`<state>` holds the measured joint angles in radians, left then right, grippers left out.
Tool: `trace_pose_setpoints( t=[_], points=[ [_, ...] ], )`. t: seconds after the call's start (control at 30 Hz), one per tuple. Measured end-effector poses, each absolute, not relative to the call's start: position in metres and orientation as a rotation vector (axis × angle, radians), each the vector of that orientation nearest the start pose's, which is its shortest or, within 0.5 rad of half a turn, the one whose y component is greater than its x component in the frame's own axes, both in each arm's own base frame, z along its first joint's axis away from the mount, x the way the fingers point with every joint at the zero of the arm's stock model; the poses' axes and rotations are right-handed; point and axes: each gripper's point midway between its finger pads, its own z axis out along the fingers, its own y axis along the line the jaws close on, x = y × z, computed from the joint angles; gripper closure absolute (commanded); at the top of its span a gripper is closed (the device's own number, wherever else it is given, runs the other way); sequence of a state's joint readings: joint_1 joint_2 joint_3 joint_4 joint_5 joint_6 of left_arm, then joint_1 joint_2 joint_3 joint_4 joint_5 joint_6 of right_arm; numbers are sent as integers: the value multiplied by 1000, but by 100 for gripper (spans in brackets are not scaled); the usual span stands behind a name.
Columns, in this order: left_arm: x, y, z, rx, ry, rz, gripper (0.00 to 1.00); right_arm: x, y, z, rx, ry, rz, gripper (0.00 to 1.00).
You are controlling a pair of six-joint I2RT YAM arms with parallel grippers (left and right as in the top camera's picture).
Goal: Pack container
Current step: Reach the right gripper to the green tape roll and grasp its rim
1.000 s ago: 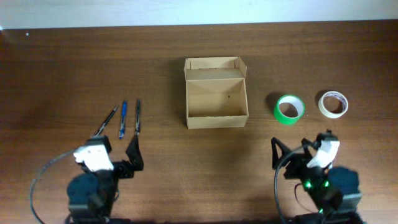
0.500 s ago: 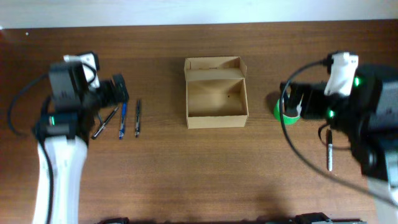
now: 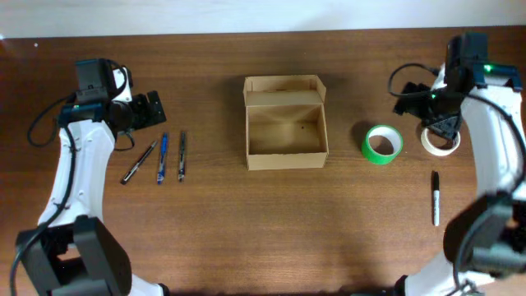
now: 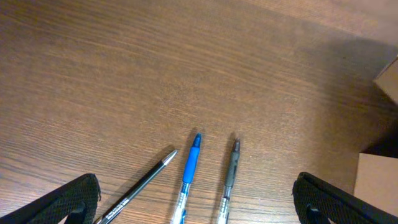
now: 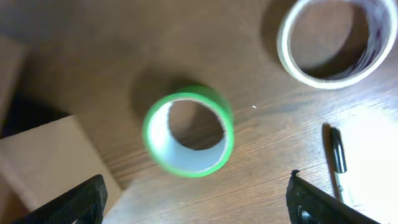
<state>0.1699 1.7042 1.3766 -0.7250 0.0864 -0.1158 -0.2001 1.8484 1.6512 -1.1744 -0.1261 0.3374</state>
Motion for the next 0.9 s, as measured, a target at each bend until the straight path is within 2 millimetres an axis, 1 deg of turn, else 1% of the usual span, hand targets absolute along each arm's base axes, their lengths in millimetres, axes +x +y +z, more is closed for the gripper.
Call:
trace_pose_setpoints(
  t=[0.1, 0.27, 0.33, 0.4, 0.5, 0.57, 0.6, 0.63, 0.67, 0.73, 0.9],
  points=[
    [424, 58, 132, -347, 2617, -95, 1, 389, -60, 117, 809, 2893, 228, 13],
    [425, 58, 128, -349, 2626, -96, 1, 391, -57, 82, 848, 2973, 255, 30],
    [425, 58, 128, -349, 2626, -96, 1, 389, -56, 66, 863, 3013, 259, 34],
    [425, 58, 128, -349, 2626, -96, 1, 386, -55, 51, 881, 3053, 261, 35],
    [425, 58, 128, -349, 2627, -96, 1, 383, -54, 35, 898, 3092, 261, 37],
    [425, 58, 128, -349, 2626, -96, 1, 382, -54, 31, 902, 3102, 260, 44],
    [425, 58, 128, -349, 2626, -96, 1, 383, -54, 29, 906, 3101, 259, 50],
    [425, 58, 128, -349, 2627, -96, 1, 382, -55, 28, 901, 3102, 254, 66],
    [425, 58, 128, -349, 2627, -96, 1, 381, -55, 26, 913, 3104, 245, 79],
    [425, 58, 128, -349, 2626, -96, 1, 379, -56, 24, 911, 3108, 234, 86],
    [425, 58, 128, -349, 2626, -96, 1, 378, -60, 23, 920, 3105, 191, 86]
  ],
)
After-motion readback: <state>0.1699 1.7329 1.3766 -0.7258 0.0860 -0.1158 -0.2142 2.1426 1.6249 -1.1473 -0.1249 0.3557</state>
